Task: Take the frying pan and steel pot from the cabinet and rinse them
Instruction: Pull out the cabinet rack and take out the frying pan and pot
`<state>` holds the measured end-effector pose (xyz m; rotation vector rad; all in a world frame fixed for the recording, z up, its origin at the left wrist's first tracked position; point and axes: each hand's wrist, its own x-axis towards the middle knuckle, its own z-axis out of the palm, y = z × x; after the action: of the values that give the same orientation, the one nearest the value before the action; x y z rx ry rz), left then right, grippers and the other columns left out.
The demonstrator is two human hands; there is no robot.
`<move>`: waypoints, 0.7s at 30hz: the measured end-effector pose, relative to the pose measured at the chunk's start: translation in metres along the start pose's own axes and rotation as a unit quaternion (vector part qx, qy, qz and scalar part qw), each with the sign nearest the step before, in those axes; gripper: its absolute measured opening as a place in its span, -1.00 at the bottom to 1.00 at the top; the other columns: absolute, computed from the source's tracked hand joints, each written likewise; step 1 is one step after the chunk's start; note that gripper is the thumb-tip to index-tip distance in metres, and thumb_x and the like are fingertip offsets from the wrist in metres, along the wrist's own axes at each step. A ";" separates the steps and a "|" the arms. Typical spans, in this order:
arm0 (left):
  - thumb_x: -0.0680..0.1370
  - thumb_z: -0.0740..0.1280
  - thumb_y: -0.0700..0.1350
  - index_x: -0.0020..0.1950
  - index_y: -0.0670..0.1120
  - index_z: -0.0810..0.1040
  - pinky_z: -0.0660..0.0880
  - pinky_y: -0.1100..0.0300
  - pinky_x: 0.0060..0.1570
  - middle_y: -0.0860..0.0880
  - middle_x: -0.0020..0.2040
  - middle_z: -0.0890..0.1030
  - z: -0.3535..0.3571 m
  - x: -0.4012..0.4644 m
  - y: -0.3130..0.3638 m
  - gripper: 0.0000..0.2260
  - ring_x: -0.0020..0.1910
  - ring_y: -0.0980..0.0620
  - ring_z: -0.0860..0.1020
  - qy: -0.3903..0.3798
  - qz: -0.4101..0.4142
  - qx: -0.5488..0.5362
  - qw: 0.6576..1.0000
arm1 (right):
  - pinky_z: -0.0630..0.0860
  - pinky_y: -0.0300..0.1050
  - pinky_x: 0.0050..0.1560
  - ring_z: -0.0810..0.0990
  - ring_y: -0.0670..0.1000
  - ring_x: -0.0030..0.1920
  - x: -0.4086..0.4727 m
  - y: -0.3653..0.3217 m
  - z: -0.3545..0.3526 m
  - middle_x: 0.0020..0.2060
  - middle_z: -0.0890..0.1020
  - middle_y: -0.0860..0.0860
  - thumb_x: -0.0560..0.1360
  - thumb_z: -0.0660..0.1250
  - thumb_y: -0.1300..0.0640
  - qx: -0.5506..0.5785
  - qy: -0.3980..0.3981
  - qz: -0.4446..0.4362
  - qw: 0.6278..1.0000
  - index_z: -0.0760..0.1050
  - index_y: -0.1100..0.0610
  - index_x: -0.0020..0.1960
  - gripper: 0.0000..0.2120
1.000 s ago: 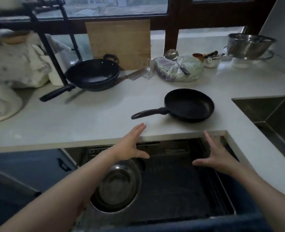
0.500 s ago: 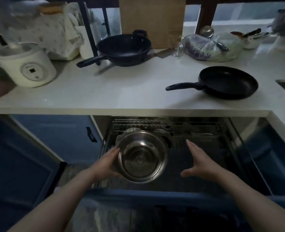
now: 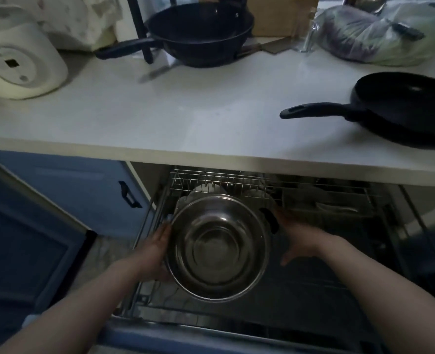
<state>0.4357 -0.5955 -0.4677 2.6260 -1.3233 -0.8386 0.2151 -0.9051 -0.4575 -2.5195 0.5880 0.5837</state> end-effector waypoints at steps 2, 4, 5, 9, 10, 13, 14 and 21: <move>0.24 0.57 0.19 0.52 -0.09 -0.38 -0.03 0.17 0.47 -0.06 0.55 -0.31 0.005 0.007 -0.004 0.28 0.55 -0.05 -0.15 -0.006 -0.011 0.009 1.000 | 0.07 0.02 0.55 -0.13 0.08 0.58 0.015 0.003 0.001 0.58 -0.21 -0.01 0.13 0.68 -0.06 -0.014 -0.006 -0.008 1.000 -0.38 -0.04 0.57 0.44; 0.21 0.58 0.19 0.52 -0.08 -0.38 -0.05 0.22 0.44 -0.06 0.55 -0.30 0.007 0.013 -0.006 0.31 0.55 -0.05 -0.14 -0.009 -0.019 0.009 1.000 | 0.01 0.05 0.56 -0.19 0.08 0.57 0.028 0.006 0.001 0.58 -0.24 0.00 0.13 0.69 -0.06 -0.030 -0.020 -0.018 0.999 -0.37 0.03 0.57 0.45; 0.19 0.59 0.19 0.52 -0.07 -0.39 -0.08 0.26 0.41 -0.05 0.55 -0.30 0.008 0.015 -0.007 0.33 0.55 -0.04 -0.15 -0.011 -0.014 0.006 1.000 | -0.01 0.06 0.56 -0.21 0.09 0.57 0.035 0.007 0.001 0.57 -0.25 0.02 0.14 0.68 -0.06 -0.044 -0.031 -0.024 0.998 -0.36 0.07 0.57 0.44; 0.16 0.59 0.23 0.49 0.04 -0.43 -0.08 0.24 0.41 0.05 0.51 -0.37 0.009 0.020 -0.010 0.34 0.53 -0.01 -0.26 -0.033 0.022 0.002 0.999 | -0.01 0.09 0.56 -0.20 0.11 0.57 0.057 0.013 0.007 0.57 -0.22 0.01 0.08 0.68 -0.14 -0.075 -0.044 -0.054 0.995 -0.33 0.05 0.58 0.47; 0.16 0.60 0.21 0.47 0.05 -0.46 -0.05 0.20 0.44 0.04 0.50 -0.40 0.009 0.020 -0.011 0.34 0.52 0.00 -0.29 -0.042 0.022 0.001 0.999 | -0.01 0.09 0.56 -0.20 0.11 0.57 0.060 0.014 0.007 0.58 -0.20 0.01 0.08 0.68 -0.12 -0.072 -0.043 -0.060 0.995 -0.31 0.04 0.58 0.45; 0.19 0.62 0.13 0.40 0.07 -0.55 0.10 0.19 0.44 0.05 0.45 -0.47 0.010 0.016 -0.012 0.36 0.47 0.09 -0.28 -0.041 0.018 -0.002 0.999 | 0.02 0.08 0.55 -0.14 0.10 0.58 0.067 0.015 0.007 0.59 -0.13 0.04 0.10 0.68 -0.10 -0.071 -0.035 -0.084 0.993 -0.25 0.07 0.59 0.41; 0.19 0.62 0.13 0.39 0.08 -0.56 0.13 0.21 0.42 0.07 0.44 -0.48 0.011 0.014 -0.011 0.36 0.46 0.12 -0.27 -0.034 0.020 -0.004 0.999 | 0.06 0.09 0.54 -0.09 0.11 0.57 0.070 0.015 0.007 0.59 -0.08 0.03 0.07 0.67 -0.13 -0.067 -0.030 -0.090 0.993 -0.21 0.05 0.60 0.41; 0.19 0.60 0.19 0.47 0.02 -0.47 0.12 0.33 0.33 0.06 0.49 -0.42 0.019 0.014 -0.011 0.35 0.46 0.16 -0.15 -0.005 0.033 -0.037 0.999 | -0.05 -0.13 0.51 -0.11 0.03 0.57 0.073 0.024 0.022 0.57 -0.03 -0.07 0.03 0.67 -0.22 0.015 -0.015 -0.134 0.991 -0.12 -0.08 0.58 0.37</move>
<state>0.4408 -0.5958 -0.4930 2.5116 -1.3459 -0.8735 0.2568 -0.9333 -0.5200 -2.5002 0.2383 0.5087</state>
